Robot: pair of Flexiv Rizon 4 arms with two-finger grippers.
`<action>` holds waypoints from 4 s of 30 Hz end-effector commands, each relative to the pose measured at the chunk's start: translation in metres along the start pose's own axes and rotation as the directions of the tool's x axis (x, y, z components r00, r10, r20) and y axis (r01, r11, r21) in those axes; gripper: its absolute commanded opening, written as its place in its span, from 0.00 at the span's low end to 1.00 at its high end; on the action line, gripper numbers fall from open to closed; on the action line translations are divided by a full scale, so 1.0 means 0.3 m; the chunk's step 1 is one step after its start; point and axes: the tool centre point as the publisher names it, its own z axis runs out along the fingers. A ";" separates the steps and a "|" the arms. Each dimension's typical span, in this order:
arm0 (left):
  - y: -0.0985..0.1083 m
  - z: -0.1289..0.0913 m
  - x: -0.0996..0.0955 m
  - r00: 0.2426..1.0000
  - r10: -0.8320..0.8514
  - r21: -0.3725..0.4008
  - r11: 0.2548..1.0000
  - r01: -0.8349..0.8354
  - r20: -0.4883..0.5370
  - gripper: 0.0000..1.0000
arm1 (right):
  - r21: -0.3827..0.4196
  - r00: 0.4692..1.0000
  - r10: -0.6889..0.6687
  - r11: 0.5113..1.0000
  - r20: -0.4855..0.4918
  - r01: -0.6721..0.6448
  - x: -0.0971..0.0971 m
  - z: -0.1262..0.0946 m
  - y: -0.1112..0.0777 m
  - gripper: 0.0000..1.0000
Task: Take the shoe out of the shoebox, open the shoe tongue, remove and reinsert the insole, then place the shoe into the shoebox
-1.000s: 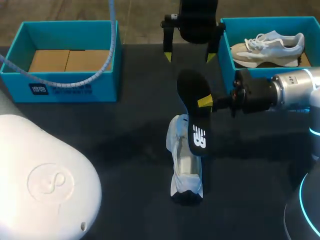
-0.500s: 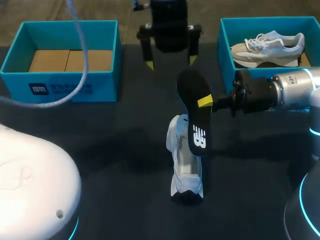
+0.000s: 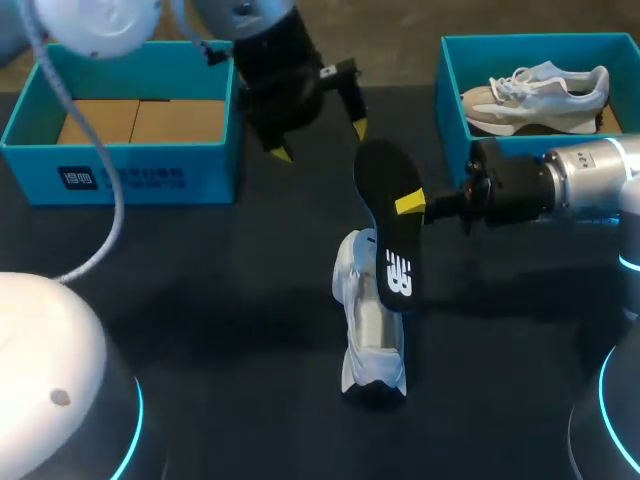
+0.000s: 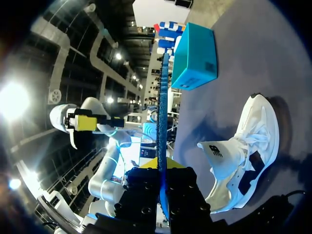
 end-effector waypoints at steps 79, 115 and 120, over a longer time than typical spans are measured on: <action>0.061 0.274 -0.058 0.331 0.016 -0.017 1.000 0.000 0.943 0.97 | -0.002 1.000 0.001 1.000 0.001 -0.001 0.000 0.003 -0.001 0.00; 0.023 0.377 -0.154 0.406 -0.015 0.012 1.000 0.011 0.914 0.36 | -0.002 1.000 0.001 1.000 0.001 -0.001 0.000 0.003 -0.001 0.00; 0.009 0.387 -0.160 0.419 -0.003 -0.004 1.000 0.015 0.908 0.36 | -0.002 1.000 0.001 1.000 0.001 -0.001 0.000 0.003 -0.001 0.00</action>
